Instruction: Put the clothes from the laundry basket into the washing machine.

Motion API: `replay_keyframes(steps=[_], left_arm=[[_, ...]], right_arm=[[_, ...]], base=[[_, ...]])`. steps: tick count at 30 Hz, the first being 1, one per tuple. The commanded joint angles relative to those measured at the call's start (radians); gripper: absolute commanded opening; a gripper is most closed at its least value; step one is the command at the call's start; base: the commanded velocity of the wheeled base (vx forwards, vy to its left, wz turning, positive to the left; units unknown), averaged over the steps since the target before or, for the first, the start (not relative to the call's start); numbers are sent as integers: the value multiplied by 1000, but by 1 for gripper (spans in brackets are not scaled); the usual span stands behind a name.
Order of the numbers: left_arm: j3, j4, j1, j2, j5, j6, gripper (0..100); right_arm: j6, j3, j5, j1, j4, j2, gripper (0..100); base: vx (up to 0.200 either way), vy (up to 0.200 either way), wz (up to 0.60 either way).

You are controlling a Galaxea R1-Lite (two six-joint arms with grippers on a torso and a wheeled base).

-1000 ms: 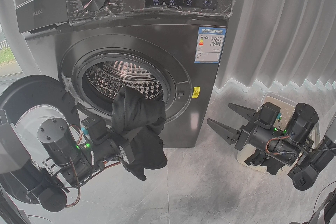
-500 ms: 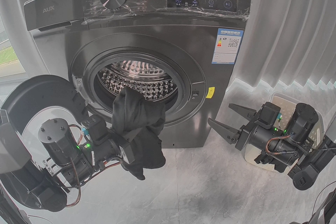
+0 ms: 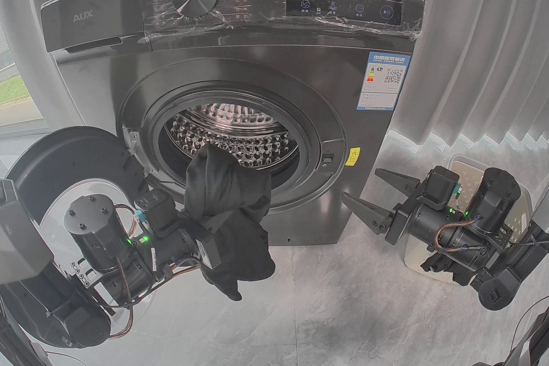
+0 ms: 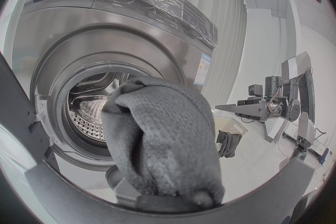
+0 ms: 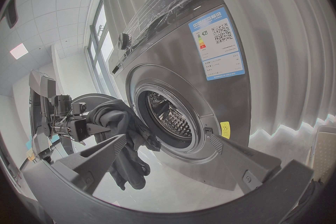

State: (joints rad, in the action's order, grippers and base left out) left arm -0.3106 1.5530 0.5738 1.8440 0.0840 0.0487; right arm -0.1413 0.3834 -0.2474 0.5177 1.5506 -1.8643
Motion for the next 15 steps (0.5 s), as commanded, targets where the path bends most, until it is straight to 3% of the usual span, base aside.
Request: replay_keyframes(steps=[1,15], left_arm=[[5,1,1,0,0,0,0],[10,1,4,1,0,-12,0]], right_arm=[[0,0,-1,2,0,-1,100],[0,0,-1,4,0,-4,100]], base=[[0,0,0],[0,0,0]])
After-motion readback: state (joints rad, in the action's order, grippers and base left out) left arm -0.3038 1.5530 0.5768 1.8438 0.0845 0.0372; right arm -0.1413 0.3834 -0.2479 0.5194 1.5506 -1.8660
